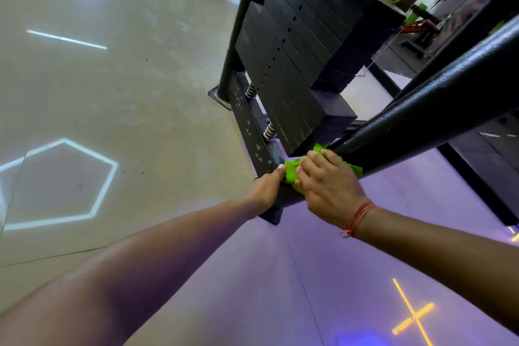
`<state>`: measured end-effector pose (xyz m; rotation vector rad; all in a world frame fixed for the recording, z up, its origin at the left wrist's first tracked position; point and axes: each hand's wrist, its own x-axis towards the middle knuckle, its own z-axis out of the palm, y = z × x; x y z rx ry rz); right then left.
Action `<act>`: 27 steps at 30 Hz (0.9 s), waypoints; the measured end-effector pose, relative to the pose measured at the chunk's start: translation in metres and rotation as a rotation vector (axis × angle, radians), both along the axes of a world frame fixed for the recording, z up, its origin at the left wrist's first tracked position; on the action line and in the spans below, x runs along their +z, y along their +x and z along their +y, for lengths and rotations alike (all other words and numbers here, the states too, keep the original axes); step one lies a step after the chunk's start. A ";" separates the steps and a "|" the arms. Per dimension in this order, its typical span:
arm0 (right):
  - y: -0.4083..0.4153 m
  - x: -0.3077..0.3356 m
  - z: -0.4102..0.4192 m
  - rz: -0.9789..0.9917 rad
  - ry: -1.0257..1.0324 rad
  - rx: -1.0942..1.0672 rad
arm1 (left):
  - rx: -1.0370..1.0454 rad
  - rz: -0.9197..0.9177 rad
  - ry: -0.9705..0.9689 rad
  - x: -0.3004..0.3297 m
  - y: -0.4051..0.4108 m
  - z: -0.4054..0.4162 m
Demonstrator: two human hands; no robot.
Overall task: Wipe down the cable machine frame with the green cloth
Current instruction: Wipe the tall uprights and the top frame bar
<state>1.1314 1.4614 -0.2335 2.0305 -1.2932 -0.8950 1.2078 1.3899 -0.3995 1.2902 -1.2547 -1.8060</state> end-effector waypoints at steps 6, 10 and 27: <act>-0.008 0.079 0.002 -0.065 -0.345 0.013 | -0.016 0.050 0.020 -0.011 -0.021 -0.010; -0.007 0.052 0.012 0.014 -0.142 0.034 | 0.039 0.094 -0.019 0.032 -0.016 0.005; -0.041 0.042 0.010 0.097 -0.082 0.257 | -0.002 0.265 0.191 0.034 0.004 0.007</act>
